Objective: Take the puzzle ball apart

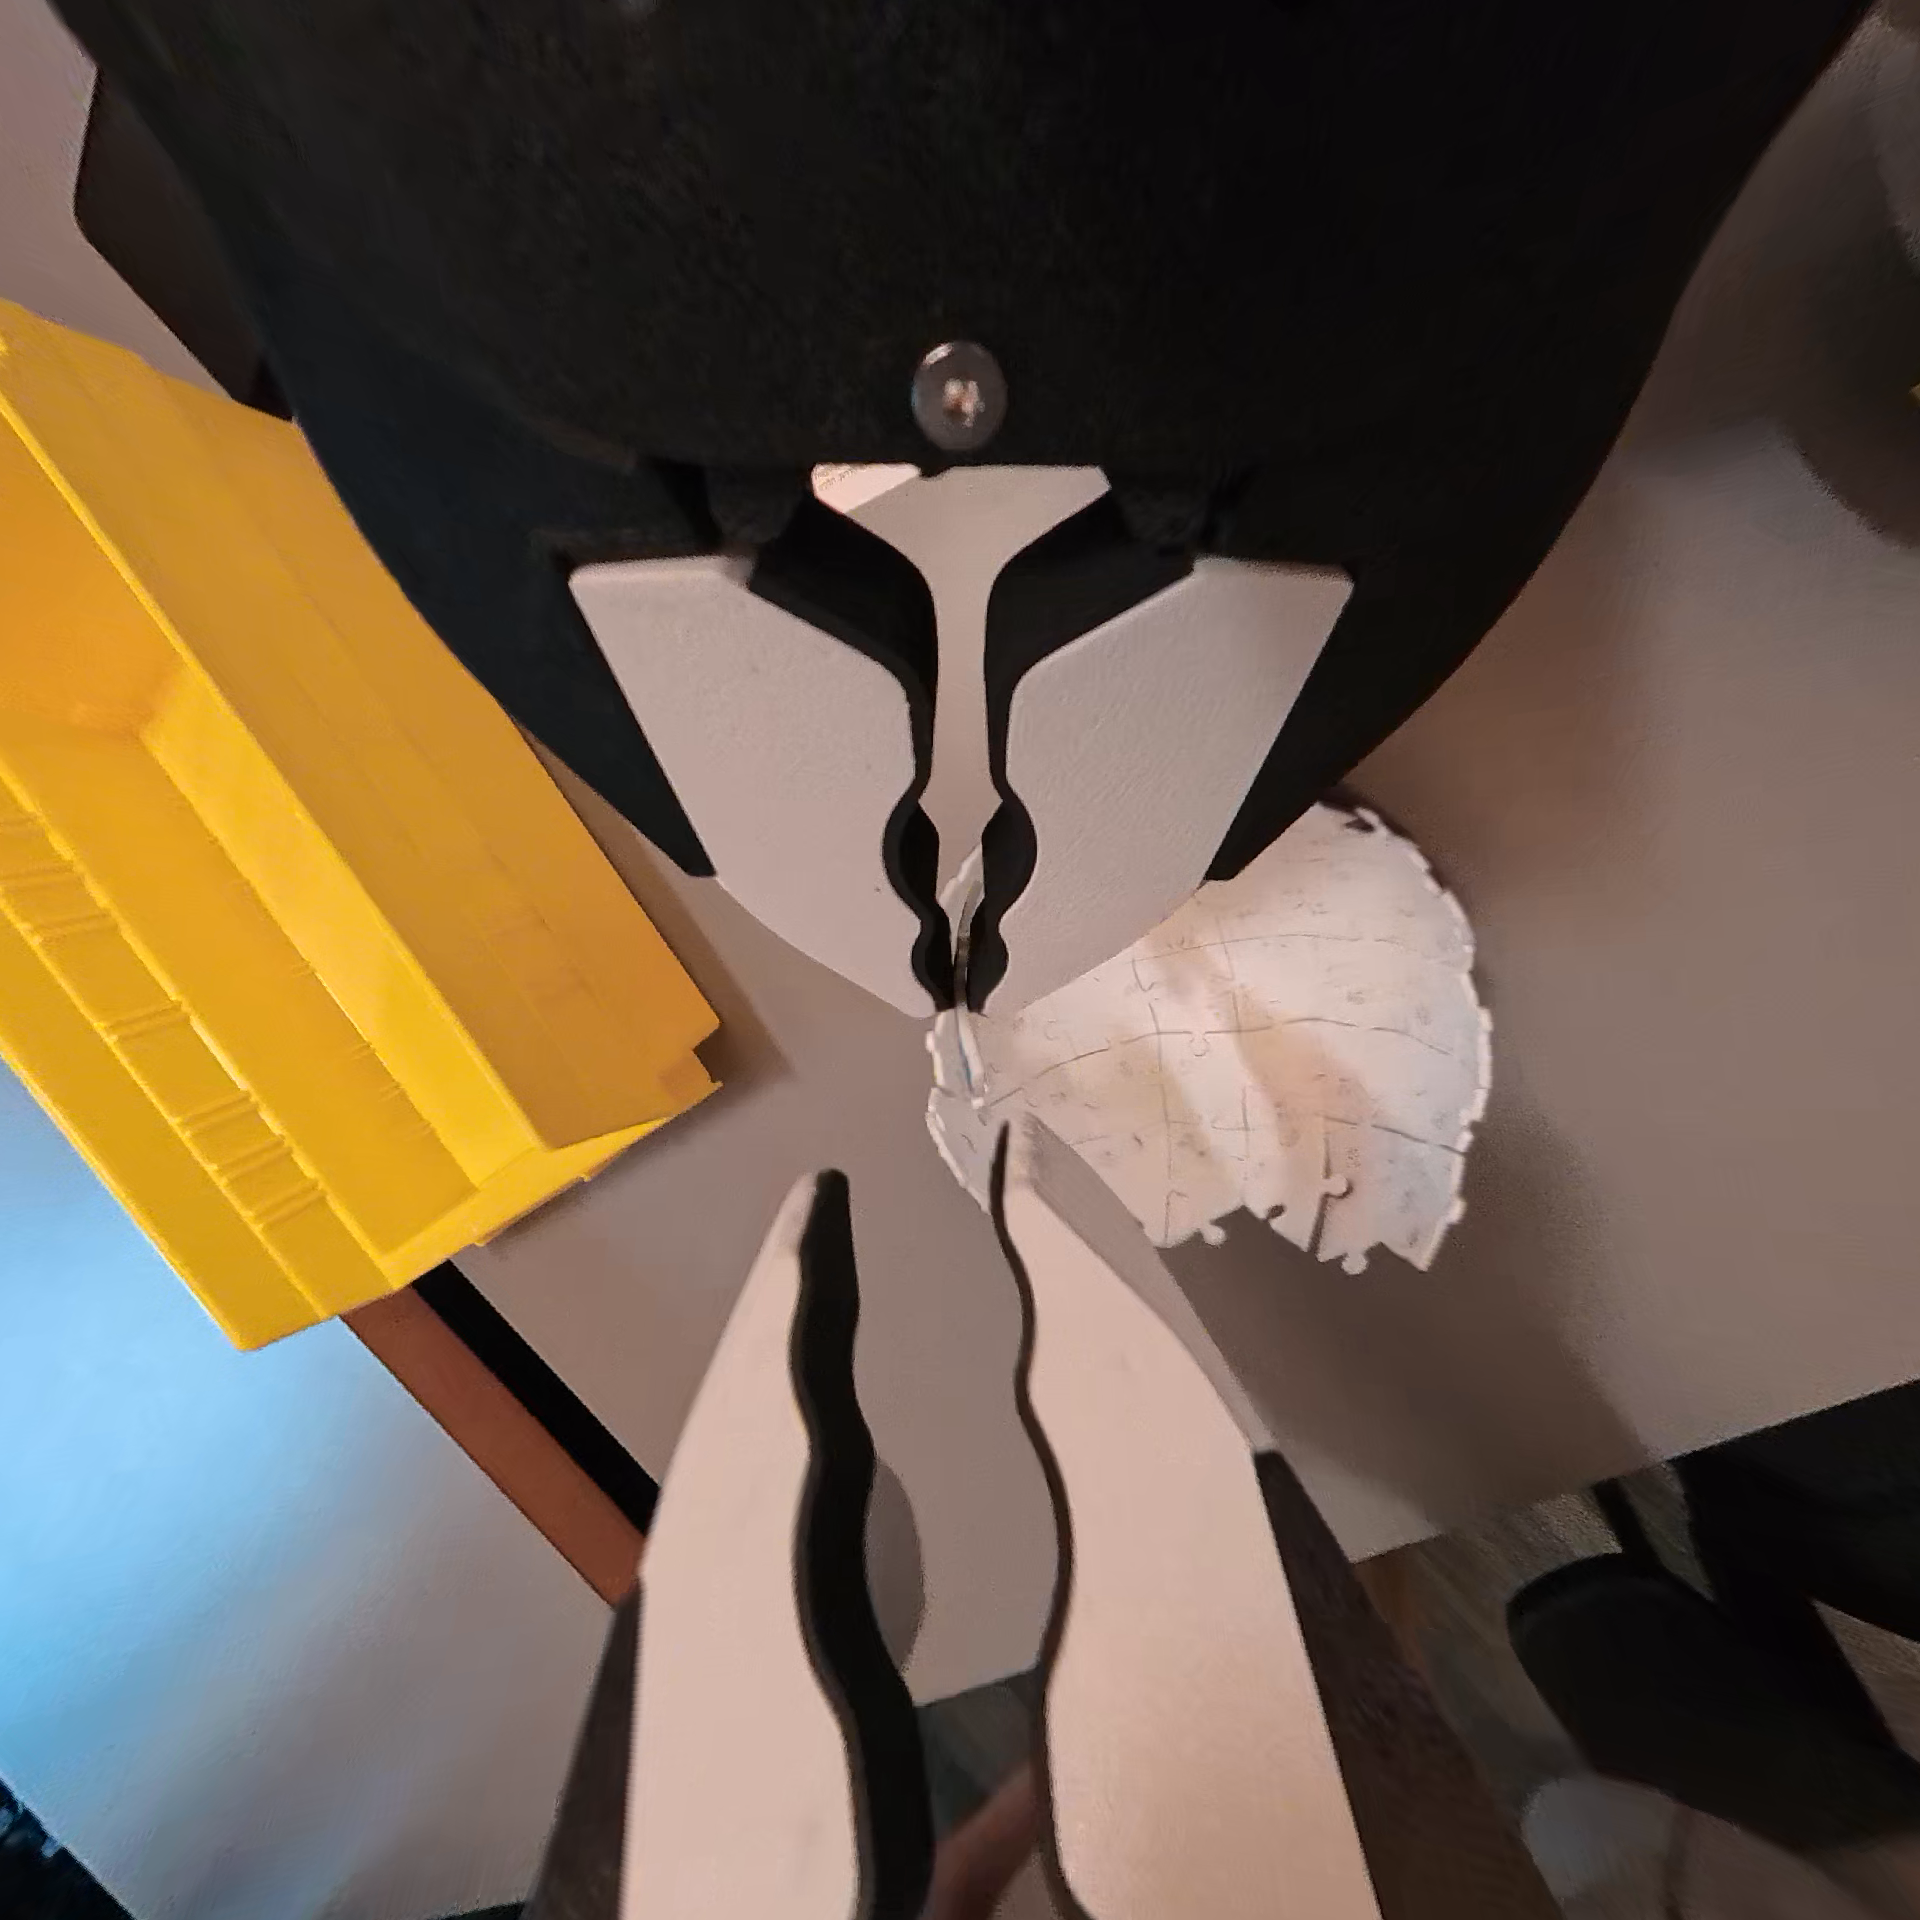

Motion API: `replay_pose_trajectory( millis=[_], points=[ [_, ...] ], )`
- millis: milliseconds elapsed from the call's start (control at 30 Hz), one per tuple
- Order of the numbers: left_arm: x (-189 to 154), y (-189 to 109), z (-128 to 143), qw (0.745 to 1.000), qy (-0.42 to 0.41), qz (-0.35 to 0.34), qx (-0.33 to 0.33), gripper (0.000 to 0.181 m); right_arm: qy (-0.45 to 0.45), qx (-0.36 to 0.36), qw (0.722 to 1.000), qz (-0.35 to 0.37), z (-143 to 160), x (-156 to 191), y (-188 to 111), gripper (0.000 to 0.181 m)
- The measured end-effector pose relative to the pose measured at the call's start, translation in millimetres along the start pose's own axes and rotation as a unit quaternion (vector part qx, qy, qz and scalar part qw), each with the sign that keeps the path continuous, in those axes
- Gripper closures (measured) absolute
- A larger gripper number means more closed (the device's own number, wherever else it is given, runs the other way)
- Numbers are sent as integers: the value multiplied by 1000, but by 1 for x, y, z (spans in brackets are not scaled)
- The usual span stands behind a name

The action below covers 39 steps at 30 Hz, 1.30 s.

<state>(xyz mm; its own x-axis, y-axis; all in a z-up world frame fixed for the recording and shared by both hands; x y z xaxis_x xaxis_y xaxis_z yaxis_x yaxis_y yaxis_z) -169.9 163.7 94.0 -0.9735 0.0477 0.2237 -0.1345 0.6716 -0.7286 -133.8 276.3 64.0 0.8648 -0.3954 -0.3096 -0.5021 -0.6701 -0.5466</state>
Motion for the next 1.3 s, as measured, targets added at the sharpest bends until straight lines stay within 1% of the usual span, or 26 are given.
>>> replay_pose_trajectory(
  millis=[33, 167, 200, 267, 333, 400, 533, 667, 700, 767, 833, 867, 933, 1000, 1100, 1133, 1167, 1200, 1300],
  points=[
    [-1, 0, -4, 1000, 13, 1, 9, 153, -4, -1, 1000, -4, -2, 2, -1, 178],
    [-7, 8, -16, 998, 45, 23, 37, 154, -12, 10, 1000, -10, -4, 5, -1, 178],
    [-8, 9, -18, 997, 49, 33, 44, 160, -15, 11, 1000, -6, -4, 5, -1, 178],
    [-11, 11, -18, 995, 55, 53, 57, 178, -16, 14, 1000, -5, -4, 5, -2, 178],
    [-10, 12, -18, 995, 55, 51, 65, 180, -13, 9, 1000, -4, -3, 4, -3, 177],
    [-6, 13, -18, 996, 44, 56, 56, 180, -9, -1, 1000, 5, -2, 2, -4, 176],
    [4, 9, -14, 997, 1, 76, 15, 180, -11, -49, 998, 37, -4, -3, -14, 175],
    [18, 1, -10, 994, -50, 82, -43, 180, 18, -121, 990, 66, -4, -9, -27, 160],
    [22, -2, -9, 992, -66, 82, -66, 180, 34, -136, 988, 69, -4, -11, -30, 159],
    [29, -8, -10, 983, -105, 92, -123, 180, 74, -176, 979, 68, -4, -15, -35, 156],
    [36, -13, -10, 967, -146, 104, -180, 180, 102, -216, 969, 67, -5, -19, -36, 154],
    [38, -14, -10, 960, -161, 110, -203, 180, 113, -228, 965, 66, -5, -21, -36, 158],
    [41, -17, -8, 947, -180, 112, -240, 180, 141, -228, 962, 59, -3, -24, -33, 158],
    [42, -17, -6, 944, -183, 110, -252, 180, 145, -234, 959, 63, -3, -26, -30, 156],
    [40, -18, -7, 937, -173, 114, -281, 180, 156, -263, 951, 46, -8, -27, -27, 162],
    [38, -18, -8, 936, -166, 117, -286, 180, 151, -271, 950, 49, -10, -27, -27, 168],
    [37, -17, -8, 936, -163, 117, -291, 180, 148, -269, 950, 60, -9, -28, -28, 175],
    [37, -17, -8, 935, -159, 117, -295, 180, 149, -263, 952, 47, -8, -27, -28, 176],
    [33, -11, -5, 943, -139, 139, -269, 180, 132, -224, 965, 25, -1, -22, -29, 178]
  ],
)
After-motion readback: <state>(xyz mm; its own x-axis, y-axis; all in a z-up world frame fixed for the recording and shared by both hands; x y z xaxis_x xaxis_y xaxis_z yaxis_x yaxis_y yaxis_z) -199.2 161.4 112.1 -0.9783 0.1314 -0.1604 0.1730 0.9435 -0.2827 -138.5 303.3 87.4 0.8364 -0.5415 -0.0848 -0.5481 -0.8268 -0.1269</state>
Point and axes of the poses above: each gripper's, where its closed fingertips meet, y out along the fingers, z out of its underside, x = y × z across the jaws, the point moved 8 cm from there along -y, back along the fingers, and after that the axes turned 3 degrees about -x, right-handed, at the moved point
